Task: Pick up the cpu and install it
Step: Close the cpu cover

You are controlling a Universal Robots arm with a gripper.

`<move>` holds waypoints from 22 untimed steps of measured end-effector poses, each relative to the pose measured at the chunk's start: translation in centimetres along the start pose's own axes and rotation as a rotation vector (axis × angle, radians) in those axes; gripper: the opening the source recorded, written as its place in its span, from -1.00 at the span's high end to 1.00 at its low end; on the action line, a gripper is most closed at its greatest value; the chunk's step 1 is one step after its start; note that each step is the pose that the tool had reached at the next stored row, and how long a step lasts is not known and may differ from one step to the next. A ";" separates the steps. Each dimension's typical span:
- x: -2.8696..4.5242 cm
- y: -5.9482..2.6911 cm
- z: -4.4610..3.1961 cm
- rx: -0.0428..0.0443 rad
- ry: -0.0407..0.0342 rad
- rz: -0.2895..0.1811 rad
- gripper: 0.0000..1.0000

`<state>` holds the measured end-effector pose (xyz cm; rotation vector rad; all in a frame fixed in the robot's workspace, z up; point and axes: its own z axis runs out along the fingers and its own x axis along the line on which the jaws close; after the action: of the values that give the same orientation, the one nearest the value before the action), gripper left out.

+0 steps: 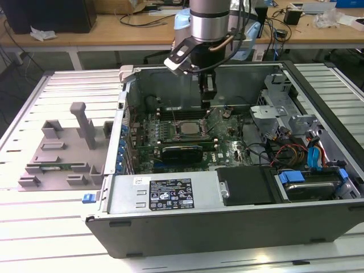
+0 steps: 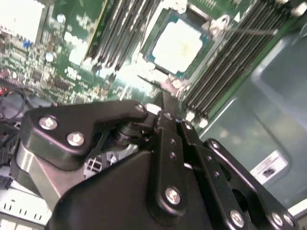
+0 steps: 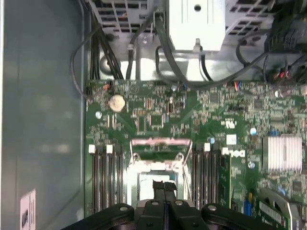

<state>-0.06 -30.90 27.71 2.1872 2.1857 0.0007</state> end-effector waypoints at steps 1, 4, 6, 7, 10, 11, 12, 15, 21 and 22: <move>0.00 0.73 0.03 0.0004 0.0000 0.000 0.79; 0.01 2.79 0.11 0.0009 0.0001 0.000 0.79; 0.01 3.91 0.14 0.0011 0.0000 0.000 0.79; 0.01 4.16 0.15 0.0011 0.0000 0.000 0.79; 0.03 5.09 0.60 0.0025 -0.0001 0.000 0.79; 0.03 5.31 0.80 0.0030 -0.0002 0.000 0.79; 0.04 5.55 1.04 0.0036 -0.0002 0.000 0.79; 0.07 5.95 1.67 0.0054 -0.0003 0.000 0.79; 0.10 5.92 2.80 0.0109 -0.0007 0.000 0.79; 0.12 5.91 3.16 0.0127 -0.0006 0.000 0.79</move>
<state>5.96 -30.89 24.75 2.1937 2.1913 -0.0139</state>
